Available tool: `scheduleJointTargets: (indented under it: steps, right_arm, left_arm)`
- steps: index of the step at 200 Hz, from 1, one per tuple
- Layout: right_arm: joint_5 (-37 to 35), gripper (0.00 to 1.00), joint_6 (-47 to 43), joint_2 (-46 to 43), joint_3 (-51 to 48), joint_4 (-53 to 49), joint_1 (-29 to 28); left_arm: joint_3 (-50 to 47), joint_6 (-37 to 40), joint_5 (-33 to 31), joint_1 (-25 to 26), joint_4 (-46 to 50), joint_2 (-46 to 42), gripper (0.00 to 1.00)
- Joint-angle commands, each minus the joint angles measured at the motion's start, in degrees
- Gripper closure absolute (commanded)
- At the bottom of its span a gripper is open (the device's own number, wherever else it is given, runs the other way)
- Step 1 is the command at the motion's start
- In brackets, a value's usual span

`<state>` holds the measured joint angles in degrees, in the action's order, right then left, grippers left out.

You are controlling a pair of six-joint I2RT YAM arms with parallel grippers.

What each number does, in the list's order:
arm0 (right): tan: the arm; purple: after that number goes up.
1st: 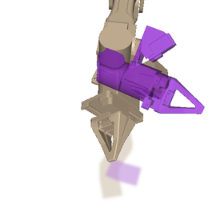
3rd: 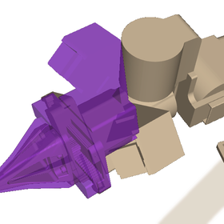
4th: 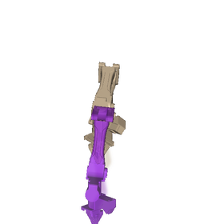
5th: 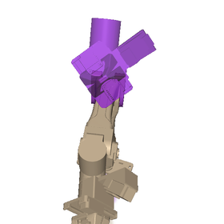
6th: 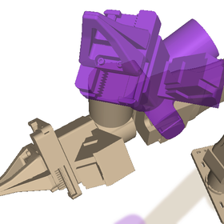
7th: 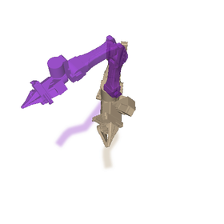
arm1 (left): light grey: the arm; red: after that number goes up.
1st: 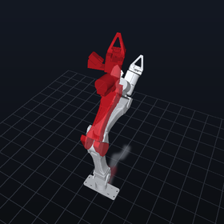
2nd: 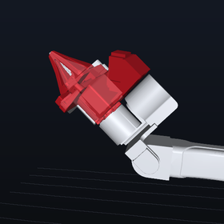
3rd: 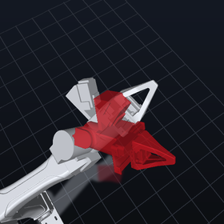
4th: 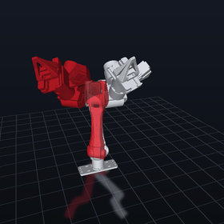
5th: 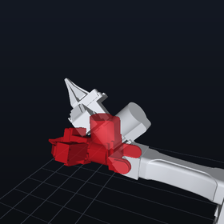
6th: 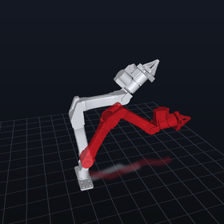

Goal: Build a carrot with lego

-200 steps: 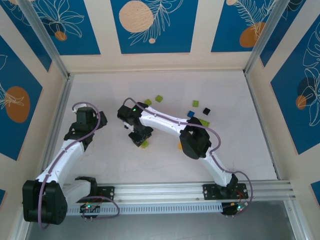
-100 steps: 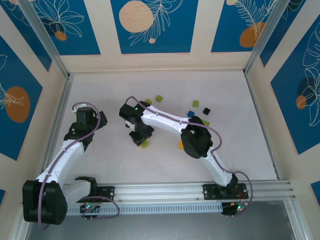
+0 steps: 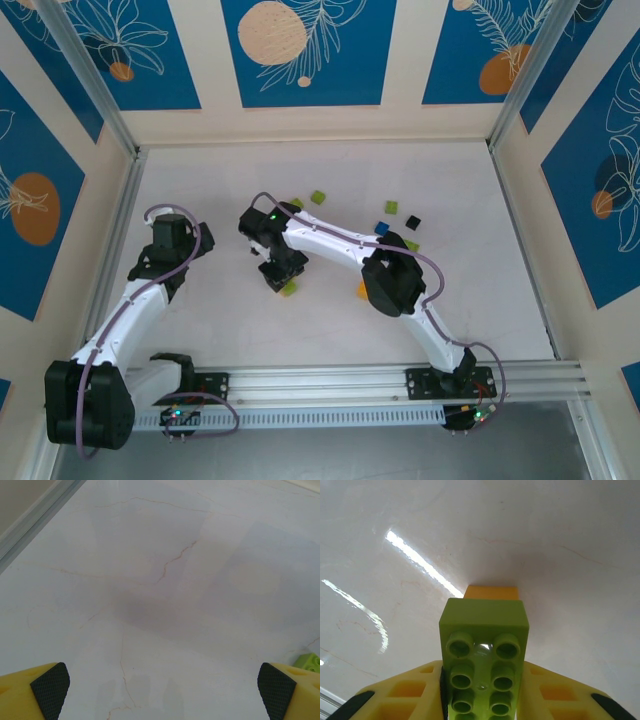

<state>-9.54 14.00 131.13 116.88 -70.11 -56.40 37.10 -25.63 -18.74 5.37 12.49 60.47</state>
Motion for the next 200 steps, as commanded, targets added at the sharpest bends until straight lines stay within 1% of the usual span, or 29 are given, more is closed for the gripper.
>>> scheduleJointTargets:
  steps: [1,48,125,179,200]
  right_arm:
    - [-0.37,0.66,-0.82,1.96,-0.41,0.34,-0.08]
    - [-0.39,0.65,-1.44,1.12,2.19,-1.17,0.15]
    - [-0.56,0.65,-3.21,2.67,1.53,-1.06,0.42]
    - [-4.34,0.66,-6.26,4.01,1.51,-0.56,-0.11]
    - [-1.44,0.65,-6.89,3.54,1.25,0.87,-0.02]
  left_arm:
    - [-0.07,-0.56,-1.00,-0.91,0.33,-0.86,0.01]
    - [-0.01,-0.57,-1.05,-0.89,0.56,-1.36,0.01]
    - [0.10,-0.65,-0.99,-0.95,0.89,-1.92,0.01]
    - [-0.10,-0.69,-1.51,-0.91,1.02,-2.34,0.01]
    - [-0.27,-0.82,-2.19,-0.90,1.08,-3.02,0.01]
